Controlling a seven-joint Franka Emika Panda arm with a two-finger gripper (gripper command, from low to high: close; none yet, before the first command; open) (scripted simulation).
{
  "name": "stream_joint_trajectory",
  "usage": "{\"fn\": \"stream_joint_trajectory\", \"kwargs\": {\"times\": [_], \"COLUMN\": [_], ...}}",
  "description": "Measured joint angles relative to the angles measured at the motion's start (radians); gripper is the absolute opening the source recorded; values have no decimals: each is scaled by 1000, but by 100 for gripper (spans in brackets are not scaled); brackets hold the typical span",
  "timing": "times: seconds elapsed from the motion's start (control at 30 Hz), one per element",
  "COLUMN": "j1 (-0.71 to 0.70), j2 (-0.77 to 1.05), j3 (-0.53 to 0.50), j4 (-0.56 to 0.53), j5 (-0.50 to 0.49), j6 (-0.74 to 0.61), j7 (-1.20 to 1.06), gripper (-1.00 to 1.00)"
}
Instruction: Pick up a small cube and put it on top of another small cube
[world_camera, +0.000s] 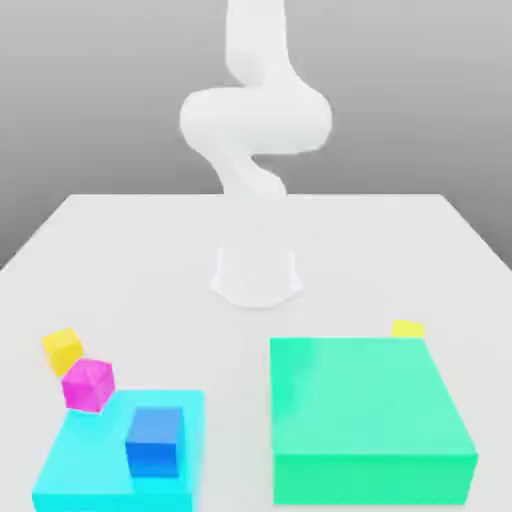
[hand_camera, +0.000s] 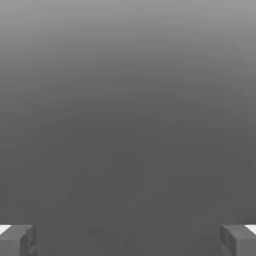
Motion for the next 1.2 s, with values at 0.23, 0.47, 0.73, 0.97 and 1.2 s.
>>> {"fn": "stream_joint_trajectory", "kwargs": {"times": [0.23, 0.47, 0.73, 0.97, 1.2], "j1": [-201, -385, -566, -700, -772], "j2": [173, 342, 534, 702, 905], "j3": [14, 13, -22, -85, -84], "j4": [-96, -190, -297, -390, -427], "j5": [-15, -34, -56, -37, 70], "j6": [109, 215, 335, 442, 588], "j7": [319, 633, 993, 1280, 1383], "gripper": [0, 0, 0, 0, 0]}}
